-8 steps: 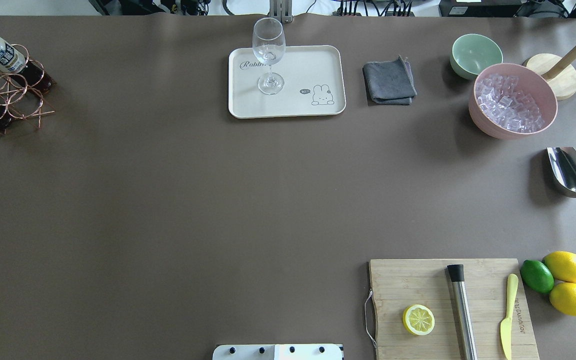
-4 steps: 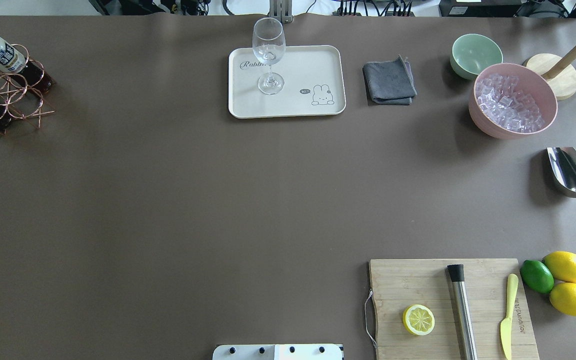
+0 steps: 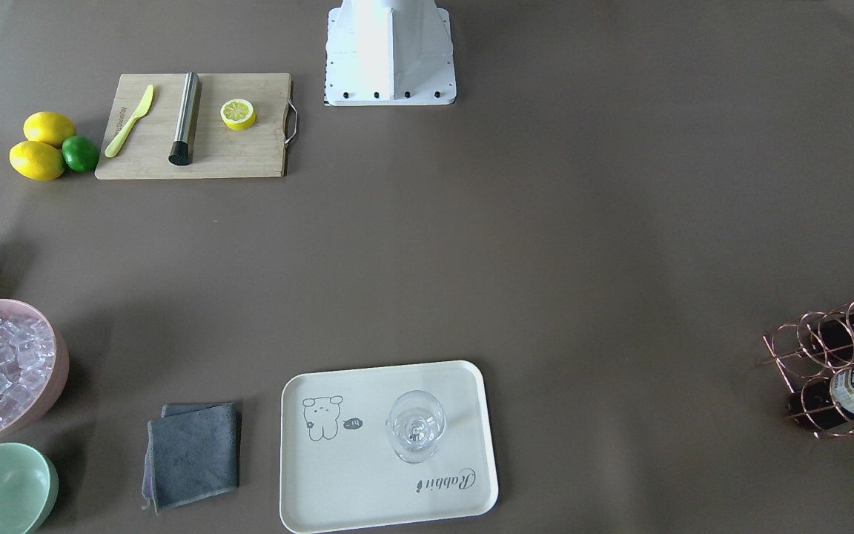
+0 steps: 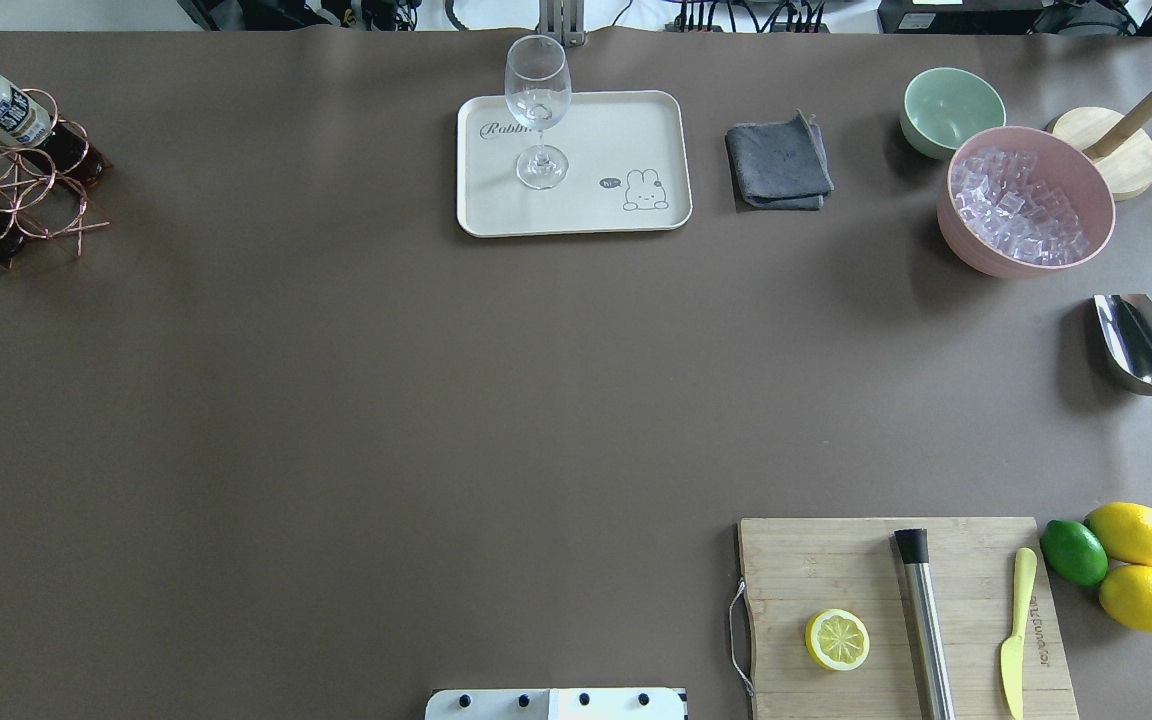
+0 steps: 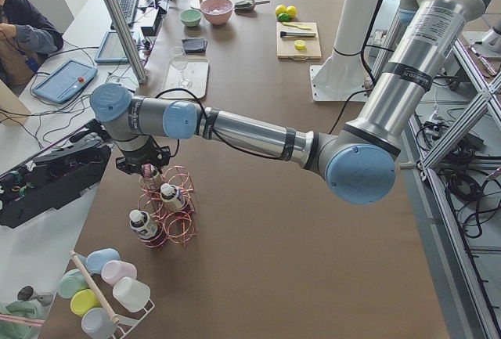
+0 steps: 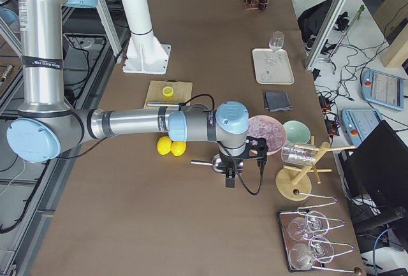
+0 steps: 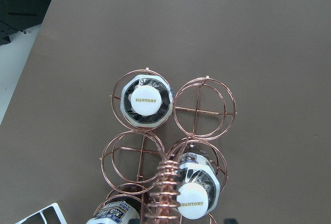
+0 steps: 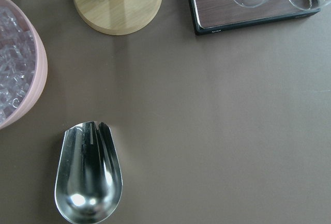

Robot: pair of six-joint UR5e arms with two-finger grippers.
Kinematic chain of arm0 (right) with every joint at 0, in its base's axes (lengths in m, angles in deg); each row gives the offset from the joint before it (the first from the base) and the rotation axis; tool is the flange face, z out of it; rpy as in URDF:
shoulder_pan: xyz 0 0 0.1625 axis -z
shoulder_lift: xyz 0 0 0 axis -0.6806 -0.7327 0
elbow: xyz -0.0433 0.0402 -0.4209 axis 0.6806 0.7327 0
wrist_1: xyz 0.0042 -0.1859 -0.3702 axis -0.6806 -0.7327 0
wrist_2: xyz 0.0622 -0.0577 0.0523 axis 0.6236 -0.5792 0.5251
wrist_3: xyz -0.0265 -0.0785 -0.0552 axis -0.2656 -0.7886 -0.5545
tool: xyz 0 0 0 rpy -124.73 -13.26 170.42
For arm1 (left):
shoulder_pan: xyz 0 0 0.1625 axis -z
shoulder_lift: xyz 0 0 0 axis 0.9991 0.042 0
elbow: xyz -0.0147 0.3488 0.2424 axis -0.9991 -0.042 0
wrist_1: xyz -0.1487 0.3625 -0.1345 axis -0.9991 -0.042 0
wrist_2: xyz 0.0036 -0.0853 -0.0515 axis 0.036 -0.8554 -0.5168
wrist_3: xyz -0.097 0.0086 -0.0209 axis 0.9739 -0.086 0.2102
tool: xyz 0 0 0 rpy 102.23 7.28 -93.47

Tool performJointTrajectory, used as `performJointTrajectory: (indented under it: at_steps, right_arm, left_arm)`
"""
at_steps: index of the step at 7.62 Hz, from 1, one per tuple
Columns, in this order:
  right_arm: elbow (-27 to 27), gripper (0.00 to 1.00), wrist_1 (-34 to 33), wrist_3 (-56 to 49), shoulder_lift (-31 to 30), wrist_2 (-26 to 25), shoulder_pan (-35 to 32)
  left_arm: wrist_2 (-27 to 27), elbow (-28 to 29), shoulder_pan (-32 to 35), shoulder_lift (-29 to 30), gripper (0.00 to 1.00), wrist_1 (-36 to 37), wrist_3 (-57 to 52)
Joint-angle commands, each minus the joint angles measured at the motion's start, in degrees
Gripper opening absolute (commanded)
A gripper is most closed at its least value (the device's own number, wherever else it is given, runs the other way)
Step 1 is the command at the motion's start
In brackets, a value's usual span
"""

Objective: Take tea from basket to plate

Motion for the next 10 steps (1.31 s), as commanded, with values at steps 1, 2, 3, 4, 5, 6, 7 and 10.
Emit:
performJointTrajectory:
  at_steps: [1, 2, 3, 4, 5, 6, 7, 10]
  right_arm:
    - [0.0, 1.0, 0.0, -0.1, 0.0, 0.0, 0.0]
    - [0.0, 1.0, 0.0, 0.0, 0.0, 0.0, 0.0]
    - [-0.1, 1.0, 0.0, 0.0, 0.0, 0.1, 0.0]
    - [-0.1, 1.0, 0.0, -0.1, -0.1, 0.1, 0.0]
    - [-0.1, 1.0, 0.0, -0.1, -0.1, 0.1, 0.0]
    - [-0.3, 1.0, 0.0, -0.1, -0.2, 0.2, 0.0]
    - [-0.4, 1.0, 0.0, -0.1, -0.2, 0.2, 0.0]
    - [-2.3, 1.0, -0.1, -0.5, -1.5, 0.0, 0.0]
  left_arm:
    - [0.1, -1.1, 0.4, 1.0, 0.0, 3.8, 0.1]
    - [0.1, -2.8, 0.6, 1.1, 0.0, 6.1, 0.1]
    - [0.1, -5.1, 0.6, 1.7, 0.0, 9.2, 0.0]
    - [0.2, -6.9, 0.5, 2.9, 0.0, 13.0, 0.0]
    - [0.2, -9.6, 0.4, 3.1, 0.0, 15.4, 0.0]
    - [0.2, -13.0, 0.1, 3.8, 0.0, 18.1, 0.0]
    - [0.2, -16.4, -0.5, 4.4, 0.0, 19.8, 0.4]
    - [0.2, -26.0, -5.3, 6.1, 0.0, 19.9, 3.8]
